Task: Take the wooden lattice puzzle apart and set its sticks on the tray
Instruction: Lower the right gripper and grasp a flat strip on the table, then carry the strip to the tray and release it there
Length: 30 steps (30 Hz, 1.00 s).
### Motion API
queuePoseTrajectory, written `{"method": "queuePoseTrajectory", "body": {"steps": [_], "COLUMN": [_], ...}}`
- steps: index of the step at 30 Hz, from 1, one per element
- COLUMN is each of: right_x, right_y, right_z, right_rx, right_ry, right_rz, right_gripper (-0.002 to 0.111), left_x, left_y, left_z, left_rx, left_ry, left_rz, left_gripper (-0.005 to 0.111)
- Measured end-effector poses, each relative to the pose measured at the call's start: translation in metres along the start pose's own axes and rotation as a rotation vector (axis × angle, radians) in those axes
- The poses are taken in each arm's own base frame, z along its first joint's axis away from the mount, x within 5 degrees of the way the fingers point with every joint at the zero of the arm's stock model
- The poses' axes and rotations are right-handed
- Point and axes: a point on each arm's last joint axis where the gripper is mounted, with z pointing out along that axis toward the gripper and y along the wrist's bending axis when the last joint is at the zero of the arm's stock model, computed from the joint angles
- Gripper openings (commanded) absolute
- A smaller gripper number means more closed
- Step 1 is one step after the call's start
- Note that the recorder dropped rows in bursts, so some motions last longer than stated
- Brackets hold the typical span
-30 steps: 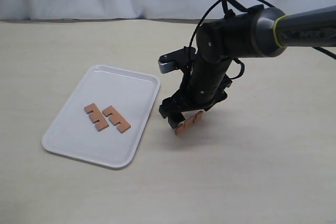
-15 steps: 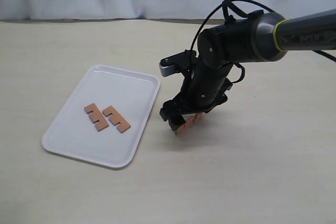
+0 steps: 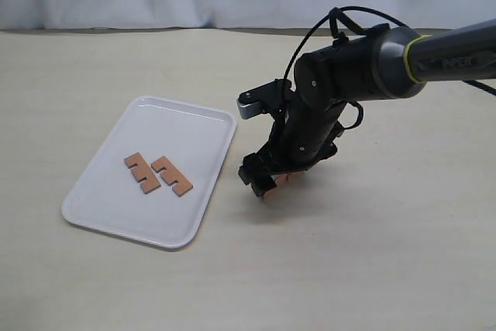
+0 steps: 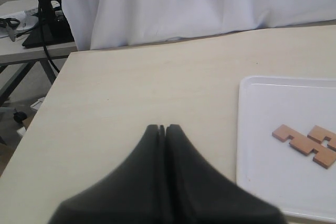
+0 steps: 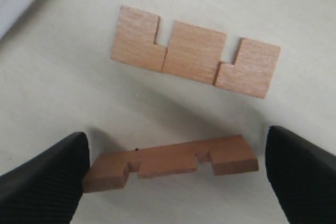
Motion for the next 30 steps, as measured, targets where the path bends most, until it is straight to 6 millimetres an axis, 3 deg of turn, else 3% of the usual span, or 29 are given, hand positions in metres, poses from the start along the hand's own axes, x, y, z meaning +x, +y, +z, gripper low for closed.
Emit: {"method": "queuePoseTrajectory", "body": {"steps": [6, 8, 14, 15, 24, 30], "right_x": [0.003, 0.006, 0.007, 0.007, 0.007, 0.001], "right_y": [0.000, -0.001, -0.001, -0.001, -0.001, 0.005], "right_z": [0.003, 0.005, 0.006, 0.006, 0.003, -0.019], "right_rx": [0.003, 0.003, 0.008, 0.008, 0.008, -0.050], "right_ry": [0.005, 0.006, 0.011, 0.011, 0.010, -0.068], "right_rz": [-0.003, -0.002, -0.008, -0.008, -0.008, 0.052], "right_gripper": [0.082, 0.068, 0.007, 0.005, 0.005, 0.005], "left_x": [0.000, 0.000, 0.000, 0.000, 0.000, 0.000], "left_y": [0.000, 0.000, 0.000, 0.000, 0.000, 0.000], "left_z": [0.000, 0.000, 0.000, 0.000, 0.000, 0.000], "left_rx": [0.000, 0.000, 0.000, 0.000, 0.000, 0.000], "left_ry": [0.000, 0.000, 0.000, 0.000, 0.000, 0.000], "left_rz": [0.000, 0.000, 0.000, 0.000, 0.000, 0.000], "left_gripper": [0.000, 0.000, 0.000, 0.000, 0.000, 0.000]}}
